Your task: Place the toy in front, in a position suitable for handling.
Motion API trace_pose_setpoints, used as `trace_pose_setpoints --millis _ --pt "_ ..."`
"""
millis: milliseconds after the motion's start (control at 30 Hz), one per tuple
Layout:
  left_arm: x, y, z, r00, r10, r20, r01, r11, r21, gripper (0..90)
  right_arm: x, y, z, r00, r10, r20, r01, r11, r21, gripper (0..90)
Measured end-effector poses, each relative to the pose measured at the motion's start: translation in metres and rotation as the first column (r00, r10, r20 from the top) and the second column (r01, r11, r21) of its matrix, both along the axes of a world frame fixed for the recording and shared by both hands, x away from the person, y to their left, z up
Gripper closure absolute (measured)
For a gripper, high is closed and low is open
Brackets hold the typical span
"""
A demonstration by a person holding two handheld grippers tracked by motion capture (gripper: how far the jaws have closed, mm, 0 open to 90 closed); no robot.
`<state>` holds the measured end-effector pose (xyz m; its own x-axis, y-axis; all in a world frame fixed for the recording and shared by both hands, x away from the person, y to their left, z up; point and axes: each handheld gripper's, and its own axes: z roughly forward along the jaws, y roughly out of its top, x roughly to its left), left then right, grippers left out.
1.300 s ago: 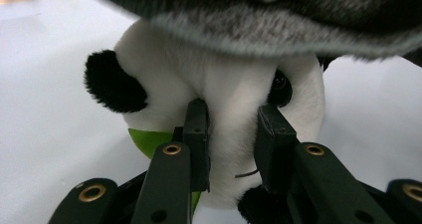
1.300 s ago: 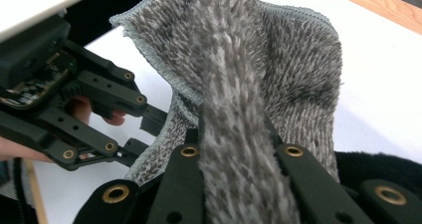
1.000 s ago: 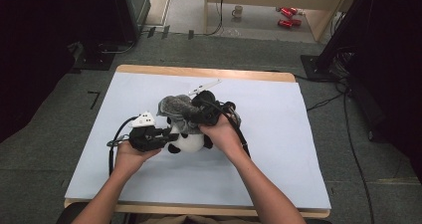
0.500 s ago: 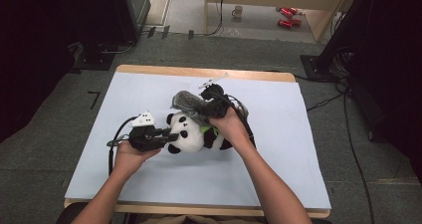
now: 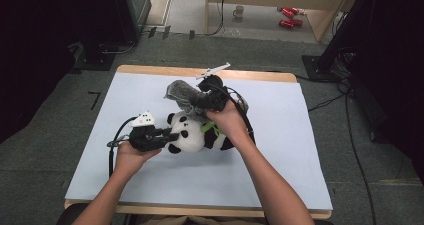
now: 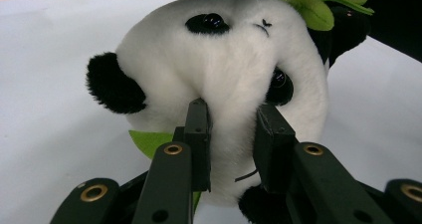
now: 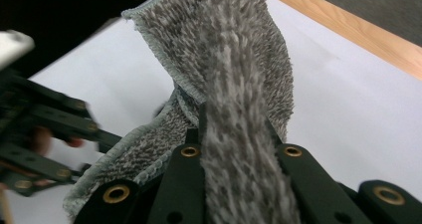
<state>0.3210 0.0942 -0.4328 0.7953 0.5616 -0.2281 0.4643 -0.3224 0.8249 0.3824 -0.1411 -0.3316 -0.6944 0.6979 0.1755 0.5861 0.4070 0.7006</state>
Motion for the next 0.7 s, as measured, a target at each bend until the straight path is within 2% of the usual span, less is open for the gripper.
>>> trace_pose_setpoints --millis 100,167,367,500,633,700 --pt "0.0 0.0 0.0 1.0 0.004 0.005 -0.004 1.0 0.001 71.5 -0.005 0.014 0.002 0.9992 0.039 0.001 -0.039 0.999 0.008 82.2" --pt "0.0 0.0 0.0 0.9999 0.008 0.008 -0.008 1.0 0.002 71.4 -0.008 0.024 -0.001 0.9977 0.066 -0.017 -0.065 0.998 0.011 82.2" --pt "0.001 0.001 -0.001 0.9998 0.019 0.001 -0.019 0.9998 0.005 71.3 -0.012 0.048 -0.024 0.9894 0.117 -0.086 -0.12 0.992 -0.032 82.2" --pt "0.001 0.0 -0.003 0.9999 0.013 -0.007 -0.013 0.9994 0.031 71.4 -0.009 0.048 -0.035 0.9854 0.126 -0.115 -0.134 0.989 -0.063 82.2" --pt "0.001 -0.001 -0.003 0.9999 0.011 -0.007 -0.011 0.9994 0.032 71.7 -0.003 0.041 -0.037 0.9877 0.116 -0.105 -0.124 0.989 -0.075 82.4" --pt "0.001 -0.002 -0.003 0.9999 0.008 -0.011 -0.007 0.9991 0.042 71.7 -0.002 0.039 -0.037 0.9909 0.105 -0.085 -0.113 0.988 -0.105 82.5"
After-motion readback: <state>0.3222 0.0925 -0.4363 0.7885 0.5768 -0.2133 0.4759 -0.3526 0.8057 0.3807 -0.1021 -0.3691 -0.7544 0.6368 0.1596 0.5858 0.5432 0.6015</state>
